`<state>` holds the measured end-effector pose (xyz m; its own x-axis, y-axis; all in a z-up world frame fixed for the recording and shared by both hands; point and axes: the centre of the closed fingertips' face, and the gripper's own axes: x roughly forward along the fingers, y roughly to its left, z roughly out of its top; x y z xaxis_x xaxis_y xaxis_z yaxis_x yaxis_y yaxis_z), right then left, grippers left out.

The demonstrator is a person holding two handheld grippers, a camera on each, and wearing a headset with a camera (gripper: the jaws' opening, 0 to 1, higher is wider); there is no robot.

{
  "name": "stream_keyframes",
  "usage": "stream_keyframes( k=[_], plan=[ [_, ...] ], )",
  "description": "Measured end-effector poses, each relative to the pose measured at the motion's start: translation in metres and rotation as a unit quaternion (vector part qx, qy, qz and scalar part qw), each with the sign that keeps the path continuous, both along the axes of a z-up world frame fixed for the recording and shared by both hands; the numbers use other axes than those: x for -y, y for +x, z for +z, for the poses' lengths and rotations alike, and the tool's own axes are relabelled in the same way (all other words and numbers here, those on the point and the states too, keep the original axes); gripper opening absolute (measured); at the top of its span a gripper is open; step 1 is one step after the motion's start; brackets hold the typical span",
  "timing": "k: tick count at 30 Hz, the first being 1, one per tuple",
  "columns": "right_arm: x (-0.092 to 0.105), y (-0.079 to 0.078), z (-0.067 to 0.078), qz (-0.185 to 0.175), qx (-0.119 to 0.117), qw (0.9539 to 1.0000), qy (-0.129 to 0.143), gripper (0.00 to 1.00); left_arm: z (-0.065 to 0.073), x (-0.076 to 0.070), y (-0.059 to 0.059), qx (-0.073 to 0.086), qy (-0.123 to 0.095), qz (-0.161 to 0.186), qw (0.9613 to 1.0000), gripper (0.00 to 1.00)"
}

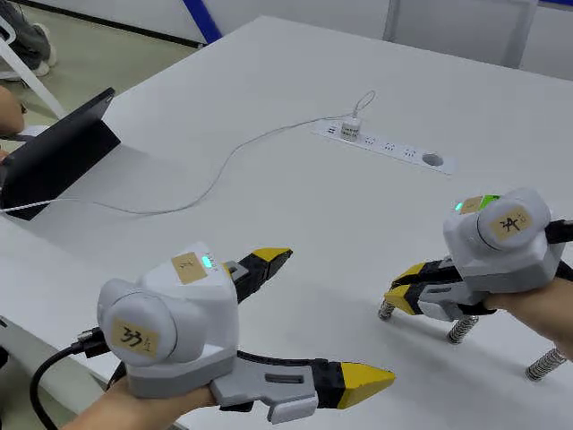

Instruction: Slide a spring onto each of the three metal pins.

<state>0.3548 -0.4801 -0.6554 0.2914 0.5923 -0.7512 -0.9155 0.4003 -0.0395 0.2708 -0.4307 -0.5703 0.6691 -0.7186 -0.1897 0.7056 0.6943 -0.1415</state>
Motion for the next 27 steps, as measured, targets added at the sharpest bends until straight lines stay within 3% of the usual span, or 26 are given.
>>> stream_keyframes(
  k=[19,27],
  plan=[
    [0.0007,-0.0012,-0.0058,0.009,0.009,0.9999,-0.010,0.11,-0.0011,-0.0018,0.0007,-0.003,0.002,0.002,1.0000,1.00],
    [0.0038,0.0002,0.0002,0.002,0.015,0.9999,0.004,0.15,-0.0015,-0.0020,0.0010,-0.004,0.004,0.004,1.0000,1.00]
  ],
)
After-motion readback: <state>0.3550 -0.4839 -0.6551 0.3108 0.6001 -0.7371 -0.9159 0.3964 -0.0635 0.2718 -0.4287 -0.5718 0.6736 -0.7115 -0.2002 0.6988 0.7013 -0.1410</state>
